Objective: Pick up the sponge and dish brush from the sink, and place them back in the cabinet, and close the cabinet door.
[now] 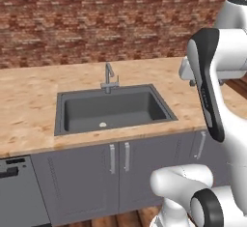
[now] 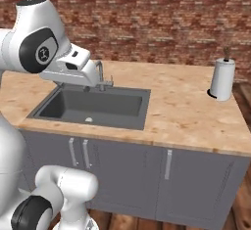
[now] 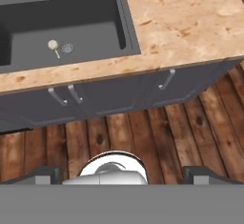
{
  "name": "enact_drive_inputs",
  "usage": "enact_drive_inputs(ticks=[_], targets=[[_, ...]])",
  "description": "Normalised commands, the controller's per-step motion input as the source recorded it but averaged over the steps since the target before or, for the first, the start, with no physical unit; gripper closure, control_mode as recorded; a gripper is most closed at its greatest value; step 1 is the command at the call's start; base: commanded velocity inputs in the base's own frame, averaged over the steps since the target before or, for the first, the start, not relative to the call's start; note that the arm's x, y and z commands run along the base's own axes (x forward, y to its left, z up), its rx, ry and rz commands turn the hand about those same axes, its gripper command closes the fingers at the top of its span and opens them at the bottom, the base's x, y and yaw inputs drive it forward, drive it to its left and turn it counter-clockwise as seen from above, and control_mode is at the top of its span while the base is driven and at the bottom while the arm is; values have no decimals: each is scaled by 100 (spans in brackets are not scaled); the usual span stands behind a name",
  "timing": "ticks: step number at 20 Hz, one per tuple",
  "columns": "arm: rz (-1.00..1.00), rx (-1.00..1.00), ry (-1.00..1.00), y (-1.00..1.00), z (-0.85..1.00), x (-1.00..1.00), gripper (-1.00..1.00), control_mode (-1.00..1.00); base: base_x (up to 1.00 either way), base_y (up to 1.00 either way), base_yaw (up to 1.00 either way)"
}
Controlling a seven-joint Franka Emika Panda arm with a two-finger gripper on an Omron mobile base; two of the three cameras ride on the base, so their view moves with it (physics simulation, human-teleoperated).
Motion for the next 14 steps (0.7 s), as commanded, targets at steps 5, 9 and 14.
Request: enact_drive_inputs(ticks=[5, 9, 14], targets=[[0, 0, 0, 0, 0, 0, -100, 100, 55, 21, 3], [0, 0, 0, 0, 0, 0, -100, 100, 44, 8, 8], [0, 0, 0, 0, 0, 0, -100, 100, 29, 13, 7]])
